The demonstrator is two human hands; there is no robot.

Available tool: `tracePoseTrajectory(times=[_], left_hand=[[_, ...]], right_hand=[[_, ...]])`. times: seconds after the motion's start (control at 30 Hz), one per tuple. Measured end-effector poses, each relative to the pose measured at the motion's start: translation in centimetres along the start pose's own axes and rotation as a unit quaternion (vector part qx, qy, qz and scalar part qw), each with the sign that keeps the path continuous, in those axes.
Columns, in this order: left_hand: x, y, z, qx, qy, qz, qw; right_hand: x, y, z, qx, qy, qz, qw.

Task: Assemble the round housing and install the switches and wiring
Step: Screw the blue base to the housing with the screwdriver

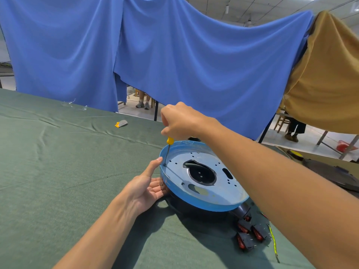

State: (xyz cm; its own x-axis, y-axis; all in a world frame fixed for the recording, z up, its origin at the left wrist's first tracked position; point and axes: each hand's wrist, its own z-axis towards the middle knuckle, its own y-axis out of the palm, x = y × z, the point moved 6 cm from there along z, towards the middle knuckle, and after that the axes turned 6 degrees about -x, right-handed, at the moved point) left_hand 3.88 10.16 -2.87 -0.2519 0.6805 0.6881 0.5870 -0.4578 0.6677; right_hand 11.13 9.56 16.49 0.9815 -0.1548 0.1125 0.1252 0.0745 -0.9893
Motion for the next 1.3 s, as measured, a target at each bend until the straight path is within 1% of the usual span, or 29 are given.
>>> tracePoseTrajectory(times=[0.07, 0.17, 0.2, 0.3, 0.33, 0.37, 0.4, 0.47, 0.57, 0.63, 0.73, 0.8, 0.87, 0.9, 0.93, 1.03, 1.1, 1.2, 1.23, 1.3], left_hand=[[0.0, -0.1, 0.0, -0.002, 0.000, 0.001, 1.000], [0.0, 0.0, 0.1, -0.007, -0.001, 0.002, 1.000], [-0.1, 0.0, 0.1, -0.010, 0.000, 0.000, 1.000], [0.0, 0.0, 0.2, -0.013, 0.001, -0.003, 1.000], [-0.1, 0.0, 0.2, -0.013, 0.001, -0.002, 1.000], [0.0, 0.0, 0.2, -0.012, 0.001, -0.002, 1.000], [0.0, 0.0, 0.2, -0.012, 0.002, -0.002, 1.000], [-0.1, 0.0, 0.2, -0.012, 0.001, -0.002, 1.000], [-0.1, -0.1, 0.2, -0.010, 0.002, -0.004, 1.000], [-0.1, -0.2, 0.2, -0.010, 0.001, -0.004, 1.000], [0.0, -0.1, 0.1, -0.014, 0.000, -0.003, 1.000], [0.0, -0.1, 0.1, -0.012, 0.002, -0.002, 1.000], [0.0, -0.1, 0.1, -0.007, 0.004, -0.003, 1.000], [0.0, -0.1, 0.1, -0.006, 0.004, -0.004, 1.000], [0.0, -0.1, 0.1, -0.005, 0.003, -0.004, 1.000], [0.0, -0.1, 0.1, -0.008, 0.004, -0.001, 1.000], [0.0, -0.1, 0.2, -0.007, 0.004, -0.001, 1.000], [-0.1, -0.1, 0.1, -0.002, 0.003, 0.001, 1.000], [-0.1, -0.1, 0.1, -0.002, 0.002, 0.000, 1.000], [-0.1, -0.2, 0.1, -0.002, 0.003, -0.001, 1.000]], right_hand=[[0.1, 0.3, 0.0, 0.027, 0.008, -0.010, 1.000], [0.6, 0.8, -0.1, 0.020, 0.043, -0.010, 0.999], [0.7, 0.9, -0.2, 0.001, 0.046, -0.003, 0.999], [0.5, 0.8, -0.4, -0.105, 0.039, 0.048, 0.993], [0.2, 0.6, -0.5, -0.128, 0.033, 0.051, 0.990], [0.0, 0.4, -0.6, -0.135, 0.026, 0.052, 0.989], [-0.1, 0.2, -0.5, -0.125, 0.017, 0.055, 0.990], [-0.2, 0.1, -0.4, -0.079, 0.004, 0.059, 0.995], [0.1, 0.0, -0.3, 0.005, -0.002, 0.024, 1.000], [0.1, 0.0, -0.2, 0.031, 0.004, -0.007, 0.999], [0.3, 0.7, -0.3, 0.010, 0.032, -0.017, 0.999], [0.3, 0.8, -0.3, -0.035, 0.033, -0.007, 0.999], [0.1, 0.6, -0.4, -0.094, 0.025, 0.030, 0.995], [0.0, 0.4, -0.3, -0.105, 0.020, 0.046, 0.993], [-0.1, 0.3, -0.2, -0.102, 0.013, 0.049, 0.993], [-0.4, 0.0, 0.0, -0.030, -0.012, 0.010, 0.999], [-0.2, 0.4, 0.1, 0.003, -0.002, -0.007, 1.000], [0.6, 1.0, 0.2, 0.003, 0.044, -0.002, 0.999], [0.7, 1.0, 0.3, -0.009, 0.051, 0.000, 0.999], [0.3, 0.9, 0.4, -0.061, 0.042, 0.016, 0.997]])
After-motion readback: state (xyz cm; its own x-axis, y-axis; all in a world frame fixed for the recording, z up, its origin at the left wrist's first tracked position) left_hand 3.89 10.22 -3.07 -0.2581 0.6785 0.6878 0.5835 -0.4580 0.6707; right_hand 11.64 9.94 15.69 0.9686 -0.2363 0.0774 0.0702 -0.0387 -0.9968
